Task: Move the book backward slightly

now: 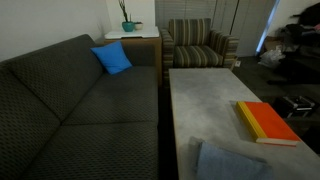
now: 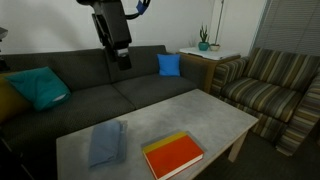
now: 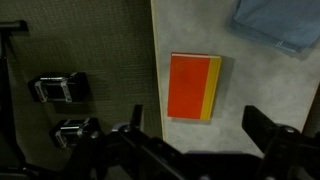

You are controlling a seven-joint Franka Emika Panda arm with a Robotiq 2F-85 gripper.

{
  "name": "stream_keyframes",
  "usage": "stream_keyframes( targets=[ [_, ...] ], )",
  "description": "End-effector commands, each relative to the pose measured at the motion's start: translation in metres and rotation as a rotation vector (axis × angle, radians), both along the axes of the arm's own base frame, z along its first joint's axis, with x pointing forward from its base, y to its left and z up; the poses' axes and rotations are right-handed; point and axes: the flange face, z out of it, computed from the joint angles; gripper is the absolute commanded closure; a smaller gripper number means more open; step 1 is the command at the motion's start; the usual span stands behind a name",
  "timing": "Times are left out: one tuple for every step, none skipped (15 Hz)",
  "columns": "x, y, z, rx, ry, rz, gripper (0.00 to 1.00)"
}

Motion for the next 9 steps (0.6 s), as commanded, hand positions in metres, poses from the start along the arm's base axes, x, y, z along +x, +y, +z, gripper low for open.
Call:
stream_keyframes(
  targets=[
    [0.004, -0.003, -0.003, -0.039, -0.041, -0.069, 0.00],
    [0.007, -0.007, -0.007, -0.063, -0.060, -0.112, 0.00],
    [0.013, -0.022, -0.014, -0.087, -0.034, -0.187, 0.00],
    [0.015, -0.025, -0.021, -0.111, -0.035, -0.220, 0.00],
    [0.019, -0.030, -0.032, -0.130, -0.025, -0.254, 0.00],
    [0.023, -0.039, -0.042, -0.164, -0.025, -0.288, 0.00],
    [0.028, -0.045, -0.049, -0.190, -0.034, -0.320, 0.00],
    [0.034, -0.049, -0.066, -0.175, 0.001, -0.332, 0.00],
    [0.017, -0.036, -0.039, -0.168, -0.040, -0.302, 0.00]
  ],
)
